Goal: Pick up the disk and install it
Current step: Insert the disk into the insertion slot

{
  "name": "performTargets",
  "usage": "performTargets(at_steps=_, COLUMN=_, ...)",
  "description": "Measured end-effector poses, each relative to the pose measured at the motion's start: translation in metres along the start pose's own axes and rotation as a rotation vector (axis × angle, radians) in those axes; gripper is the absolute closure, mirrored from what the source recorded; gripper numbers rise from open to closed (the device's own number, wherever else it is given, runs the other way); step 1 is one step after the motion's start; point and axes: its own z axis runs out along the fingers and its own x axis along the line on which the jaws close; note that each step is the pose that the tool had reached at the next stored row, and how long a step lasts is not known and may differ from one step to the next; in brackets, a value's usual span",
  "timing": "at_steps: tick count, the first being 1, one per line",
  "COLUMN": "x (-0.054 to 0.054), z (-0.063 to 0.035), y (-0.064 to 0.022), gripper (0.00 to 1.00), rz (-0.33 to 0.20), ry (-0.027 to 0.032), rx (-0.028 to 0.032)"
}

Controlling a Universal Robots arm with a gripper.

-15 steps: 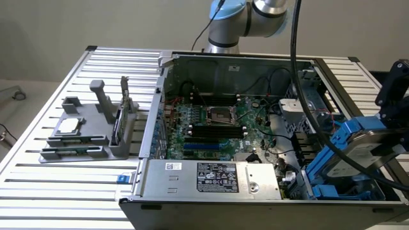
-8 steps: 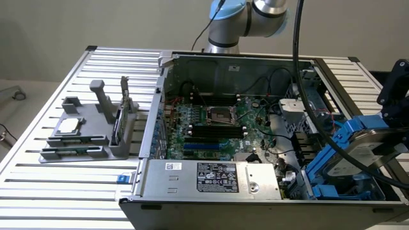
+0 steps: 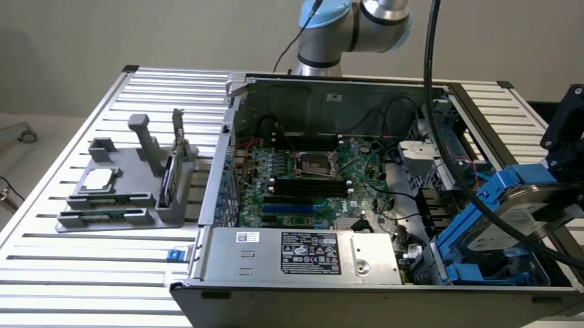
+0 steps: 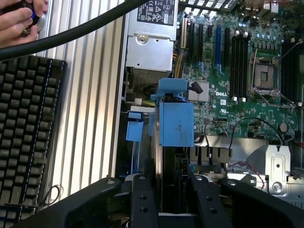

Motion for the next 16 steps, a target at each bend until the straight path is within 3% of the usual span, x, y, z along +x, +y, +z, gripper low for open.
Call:
performTargets(at_steps=5, x=0.0003, z=-0.0009, y=-0.0062, gripper=0.68, rz=0.003, ry=0.0098, rx=-0.0018)
performTargets(at_steps=12, x=0.0006, z=0.0012, y=-0.0068, gripper=0.68, rz=0.015, ry=0.0328, rx=-0.0062)
performTargets(at_steps=16, x=0.0008, z=0.003, y=-0.0072, gripper=0.68, rz=0.021, ry=0.0387, rx=-0.0105)
